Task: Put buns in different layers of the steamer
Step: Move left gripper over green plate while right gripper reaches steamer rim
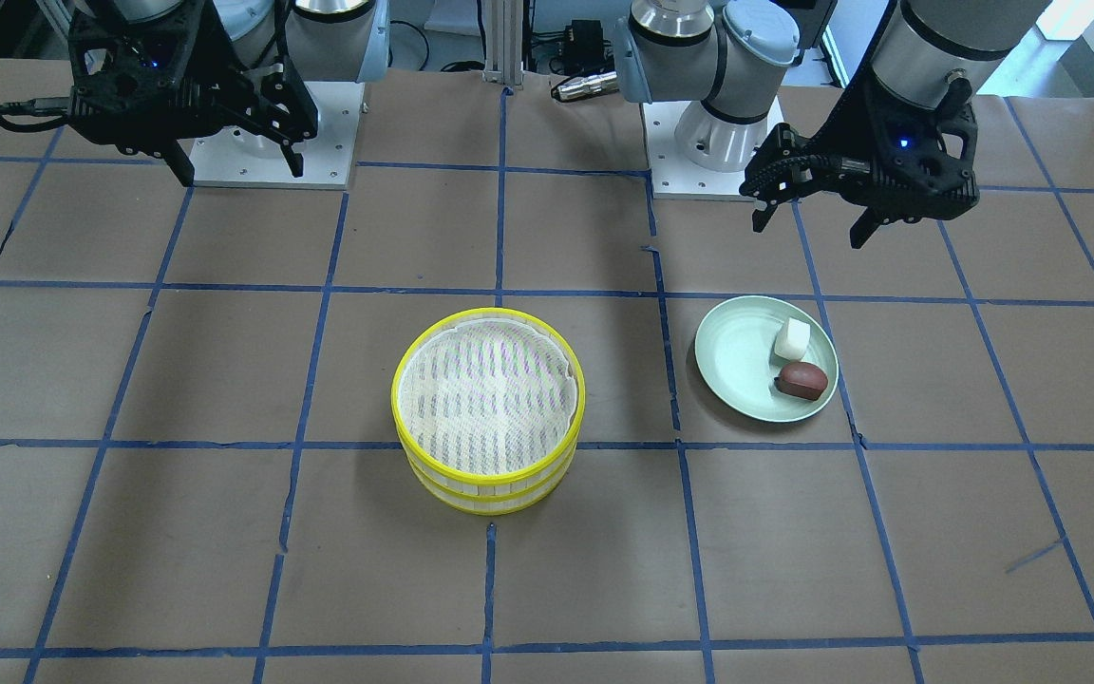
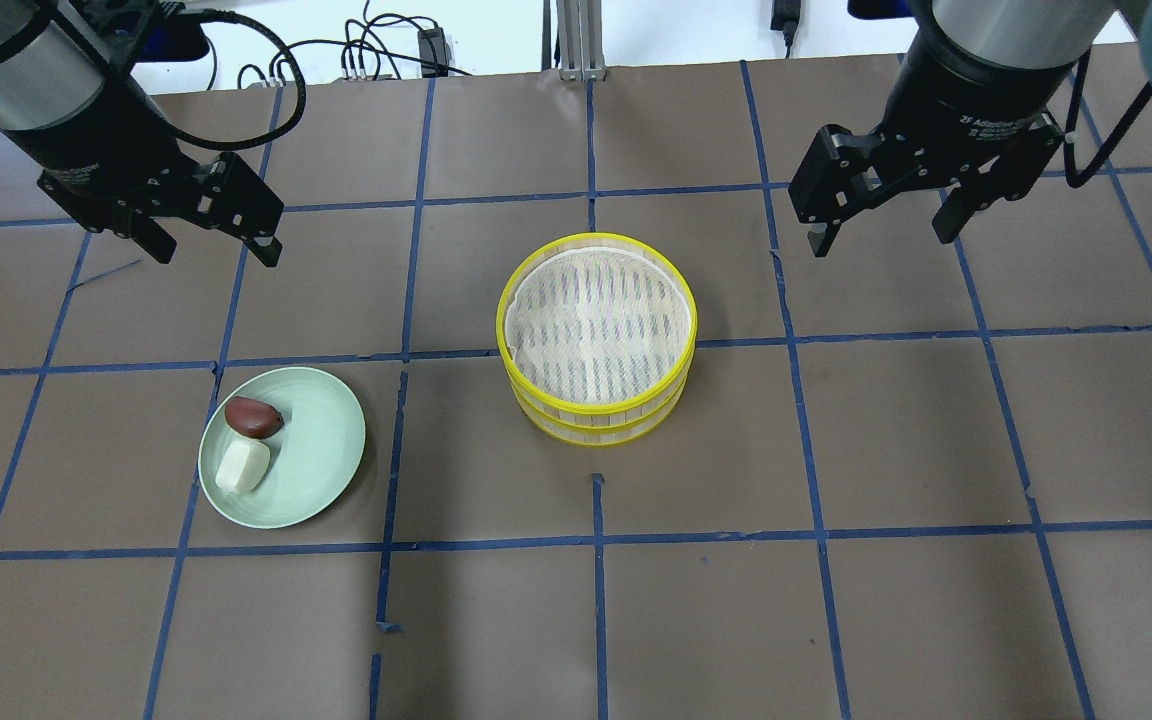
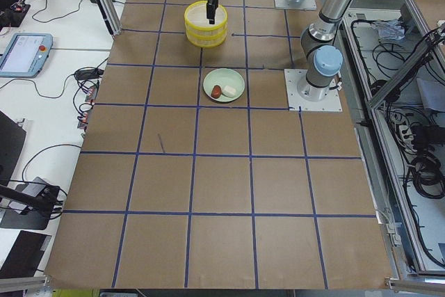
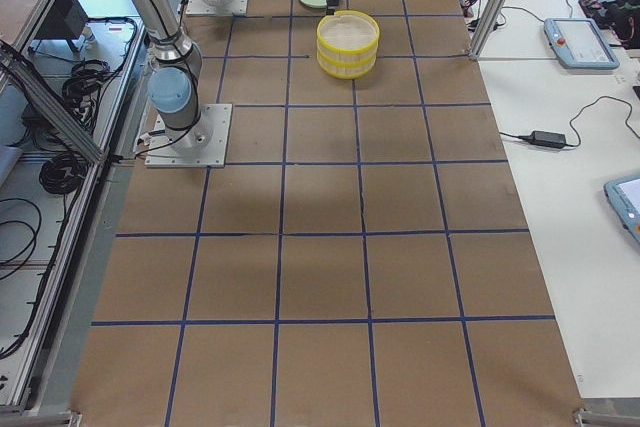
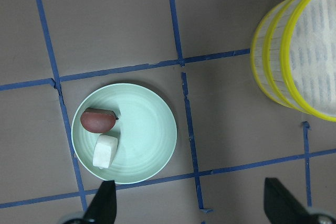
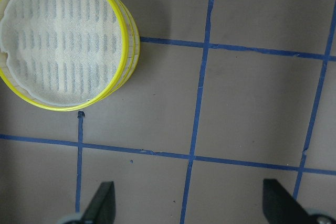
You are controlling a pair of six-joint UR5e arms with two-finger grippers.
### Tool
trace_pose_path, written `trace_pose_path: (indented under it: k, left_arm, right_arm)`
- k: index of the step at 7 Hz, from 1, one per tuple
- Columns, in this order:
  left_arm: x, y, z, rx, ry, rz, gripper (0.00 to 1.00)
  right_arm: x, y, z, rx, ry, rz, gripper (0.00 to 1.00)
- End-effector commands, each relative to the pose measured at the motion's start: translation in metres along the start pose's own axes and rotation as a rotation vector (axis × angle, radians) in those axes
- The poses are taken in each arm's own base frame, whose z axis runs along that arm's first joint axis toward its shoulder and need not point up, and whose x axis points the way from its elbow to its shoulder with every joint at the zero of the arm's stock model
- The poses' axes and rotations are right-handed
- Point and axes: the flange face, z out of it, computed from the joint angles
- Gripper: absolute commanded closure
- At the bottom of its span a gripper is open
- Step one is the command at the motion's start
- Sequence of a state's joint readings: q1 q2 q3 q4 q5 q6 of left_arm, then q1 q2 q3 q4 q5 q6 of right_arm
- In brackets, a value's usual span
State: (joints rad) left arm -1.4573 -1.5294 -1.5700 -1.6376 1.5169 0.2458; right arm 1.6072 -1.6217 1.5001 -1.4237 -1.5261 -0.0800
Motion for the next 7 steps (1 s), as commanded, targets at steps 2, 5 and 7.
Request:
trace_pose_path:
  k: [2, 5, 7]
  left_arm:
    - [-0.001, 0.000, 0.000, -0.002, -0.001, 0.001, 0.00]
    - [-0.007, 0.003, -0.006, 0.012, -0.011, 0.023, 0.00]
    - [-0.023, 0.005, 0.017, -0.048, -0.029, 0.014, 0.00]
  right_arm:
    - [0.006, -0.001, 0.003, 0.032, 0.073, -0.005, 0.00]
    - [0.006, -0.009, 0.052, -0.055, 0.055, 0.117, 0.01]
    - [-0.014, -0.063, 0.114, -0.034, 0.057, 0.128, 0.03]
